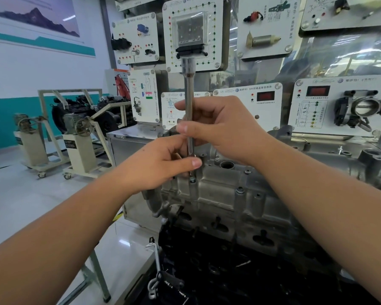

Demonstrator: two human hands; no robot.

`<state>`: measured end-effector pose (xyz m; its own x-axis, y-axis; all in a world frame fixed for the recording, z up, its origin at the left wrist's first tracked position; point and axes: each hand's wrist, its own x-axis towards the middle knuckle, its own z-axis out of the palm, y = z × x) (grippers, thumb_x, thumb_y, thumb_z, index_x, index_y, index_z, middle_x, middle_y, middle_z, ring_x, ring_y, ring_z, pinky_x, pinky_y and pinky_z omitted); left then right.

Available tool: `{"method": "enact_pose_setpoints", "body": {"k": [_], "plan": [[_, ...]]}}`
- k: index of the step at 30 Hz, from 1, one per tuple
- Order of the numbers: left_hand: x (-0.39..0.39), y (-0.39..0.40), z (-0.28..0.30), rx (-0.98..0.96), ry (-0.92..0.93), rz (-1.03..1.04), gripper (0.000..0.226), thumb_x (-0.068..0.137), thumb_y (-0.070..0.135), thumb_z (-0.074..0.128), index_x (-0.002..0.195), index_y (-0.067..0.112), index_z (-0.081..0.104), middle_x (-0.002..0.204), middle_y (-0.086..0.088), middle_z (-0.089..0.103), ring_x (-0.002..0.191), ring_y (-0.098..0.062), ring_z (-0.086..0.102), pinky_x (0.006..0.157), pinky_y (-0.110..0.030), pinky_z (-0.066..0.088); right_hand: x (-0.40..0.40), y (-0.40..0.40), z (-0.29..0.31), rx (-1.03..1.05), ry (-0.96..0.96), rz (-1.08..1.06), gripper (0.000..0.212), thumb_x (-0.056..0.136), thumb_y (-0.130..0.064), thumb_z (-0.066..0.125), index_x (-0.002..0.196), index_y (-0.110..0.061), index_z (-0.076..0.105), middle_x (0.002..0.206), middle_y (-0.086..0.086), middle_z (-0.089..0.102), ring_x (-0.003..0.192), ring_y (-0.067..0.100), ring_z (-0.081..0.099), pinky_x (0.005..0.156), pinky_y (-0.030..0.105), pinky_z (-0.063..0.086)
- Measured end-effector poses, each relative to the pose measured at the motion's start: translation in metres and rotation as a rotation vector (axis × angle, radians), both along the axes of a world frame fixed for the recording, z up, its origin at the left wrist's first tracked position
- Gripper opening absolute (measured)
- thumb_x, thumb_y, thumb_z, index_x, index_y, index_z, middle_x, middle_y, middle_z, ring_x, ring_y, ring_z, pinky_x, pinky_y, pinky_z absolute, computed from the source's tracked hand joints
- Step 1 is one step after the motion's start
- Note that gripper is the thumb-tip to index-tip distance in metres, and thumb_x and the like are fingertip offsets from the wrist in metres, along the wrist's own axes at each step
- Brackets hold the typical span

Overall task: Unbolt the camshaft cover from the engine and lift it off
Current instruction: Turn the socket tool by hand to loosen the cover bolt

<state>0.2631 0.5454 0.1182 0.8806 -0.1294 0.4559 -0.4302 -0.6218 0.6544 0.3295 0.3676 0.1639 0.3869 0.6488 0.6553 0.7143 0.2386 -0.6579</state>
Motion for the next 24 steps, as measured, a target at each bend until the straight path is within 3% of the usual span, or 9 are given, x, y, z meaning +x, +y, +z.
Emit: {"method": "enact_pose_setpoints", "body": {"k": [2,4,7,11,14,16,19,24], "plan": [[-0.0007,0.0001,0.0010,-0.020,0.033,-0.018,0.007,0.089,0.049,0.072,0.088,0.043,0.071,0.076,0.013,0.072,0.072,-0.003,0.071,0.060,-0.018,0.054,0.0013,0.0005,0.0008,0.006,-0.016,-0.029,0.026,0.089,-0.012,0.076,0.103,-0.033,0.070,0.091,0.017,0.073,0.089,0.039,0.071,0.082,0.052,0.061],[-0.0026,0.0020,0.0036,-0.004,0.078,-0.003,0.022,0.091,0.045,0.066,0.099,0.026,0.072,0.081,0.012,0.072,0.079,-0.008,0.074,0.062,-0.024,0.055,0.0021,-0.0010,0.0022,-0.011,-0.002,-0.001,0.028,0.091,-0.007,0.071,0.104,-0.032,0.069,0.092,0.016,0.074,0.087,0.029,0.075,0.082,0.046,0.062],[-0.0062,0.0060,0.0073,0.013,0.126,-0.035,0.033,0.096,0.040,0.065,0.103,0.009,0.071,0.084,0.007,0.074,0.082,-0.010,0.074,0.064,-0.029,0.057,0.0019,-0.0029,0.0028,-0.059,0.063,0.078,0.031,0.096,-0.001,0.063,0.109,-0.029,0.066,0.094,0.006,0.077,0.094,0.019,0.076,0.084,0.036,0.062],[-0.0081,0.0016,0.0065,0.000,0.078,-0.032,0.021,0.085,0.042,0.062,0.092,0.023,0.068,0.081,0.011,0.073,0.077,-0.006,0.072,0.062,-0.027,0.057,-0.0007,-0.0019,0.0017,-0.088,0.085,0.087,0.030,0.099,-0.006,0.060,0.118,-0.029,0.060,0.100,-0.004,0.078,0.096,0.015,0.075,0.089,0.037,0.060],[-0.0068,-0.0012,0.0029,-0.007,0.031,-0.020,0.013,0.083,0.043,0.065,0.094,0.035,0.064,0.076,0.012,0.069,0.072,-0.006,0.071,0.058,-0.024,0.056,-0.0033,-0.0013,0.0018,-0.064,0.027,0.027,0.027,0.095,-0.018,0.068,0.115,-0.034,0.062,0.100,0.014,0.076,0.096,0.033,0.073,0.089,0.044,0.060],[-0.0063,-0.0021,0.0024,0.005,0.011,0.015,0.025,0.082,0.046,0.066,0.091,0.024,0.064,0.073,0.011,0.070,0.067,-0.004,0.070,0.057,-0.022,0.055,-0.0033,-0.0004,0.0021,-0.036,-0.001,-0.014,0.025,0.093,-0.018,0.072,0.111,-0.034,0.066,0.094,0.017,0.074,0.092,0.038,0.071,0.083,0.049,0.061],[-0.0064,-0.0010,0.0055,0.027,0.071,0.015,0.036,0.083,0.047,0.062,0.100,0.016,0.069,0.079,0.013,0.072,0.076,-0.008,0.073,0.062,-0.025,0.057,-0.0012,-0.0018,0.0035,-0.040,0.030,0.009,0.027,0.093,-0.010,0.071,0.110,-0.031,0.068,0.082,0.000,0.076,0.081,0.019,0.075,0.077,0.035,0.063],[-0.0065,0.0027,0.0075,0.035,0.105,-0.026,0.045,0.085,0.043,0.061,0.096,0.000,0.069,0.077,-0.003,0.071,0.073,-0.008,0.072,0.062,-0.027,0.058,-0.0009,-0.0030,0.0039,-0.102,0.077,0.094,0.034,0.099,-0.006,0.061,0.115,-0.036,0.060,0.094,-0.003,0.078,0.092,0.013,0.075,0.081,0.030,0.061]]}}
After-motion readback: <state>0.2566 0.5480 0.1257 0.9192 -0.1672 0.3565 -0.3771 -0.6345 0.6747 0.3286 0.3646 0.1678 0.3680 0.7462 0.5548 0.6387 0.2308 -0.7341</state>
